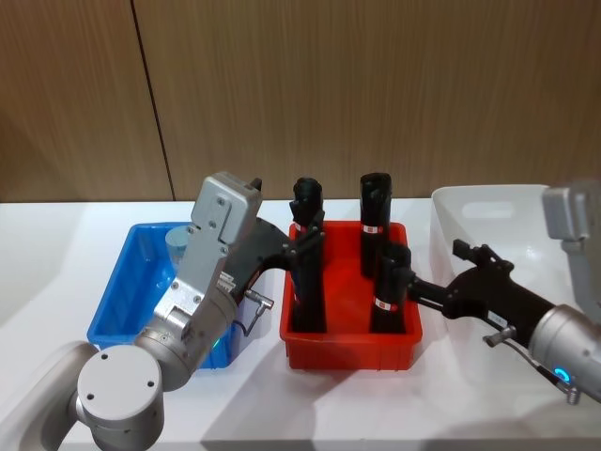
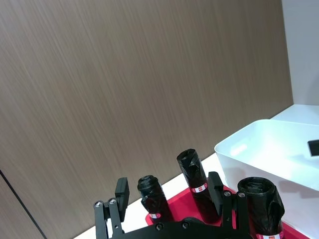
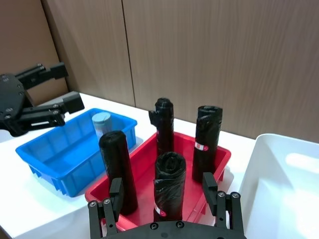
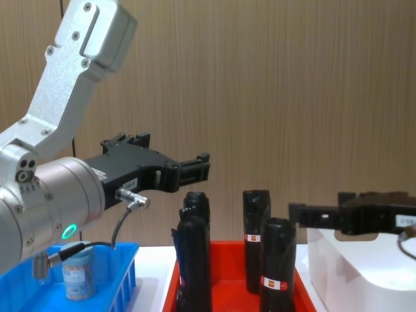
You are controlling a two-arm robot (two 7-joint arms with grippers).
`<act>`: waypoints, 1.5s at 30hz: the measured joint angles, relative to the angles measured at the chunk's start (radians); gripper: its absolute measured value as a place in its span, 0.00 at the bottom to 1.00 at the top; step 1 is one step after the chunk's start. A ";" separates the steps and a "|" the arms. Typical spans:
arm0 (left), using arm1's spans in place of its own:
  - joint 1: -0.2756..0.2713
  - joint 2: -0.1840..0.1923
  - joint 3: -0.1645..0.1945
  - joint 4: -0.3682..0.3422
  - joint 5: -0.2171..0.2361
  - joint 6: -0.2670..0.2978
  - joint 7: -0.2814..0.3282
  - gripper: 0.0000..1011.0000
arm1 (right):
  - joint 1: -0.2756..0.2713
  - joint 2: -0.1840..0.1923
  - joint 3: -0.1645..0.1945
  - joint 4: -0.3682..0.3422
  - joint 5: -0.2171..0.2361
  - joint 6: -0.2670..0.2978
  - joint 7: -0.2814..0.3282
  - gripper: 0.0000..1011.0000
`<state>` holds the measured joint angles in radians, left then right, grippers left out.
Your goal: Pick the cotton swabs from the blue box and place them into the white box.
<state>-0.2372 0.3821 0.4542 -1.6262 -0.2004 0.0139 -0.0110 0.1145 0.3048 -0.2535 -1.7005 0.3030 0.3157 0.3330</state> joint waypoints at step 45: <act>0.000 0.000 0.000 0.000 0.000 0.000 0.000 0.99 | 0.196 -0.106 -0.048 0.270 -0.116 0.094 0.021 0.99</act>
<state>-0.2372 0.3821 0.4542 -1.6262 -0.2004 0.0138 -0.0109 0.3104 0.1985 -0.3010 -1.4308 0.1868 0.4096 0.3545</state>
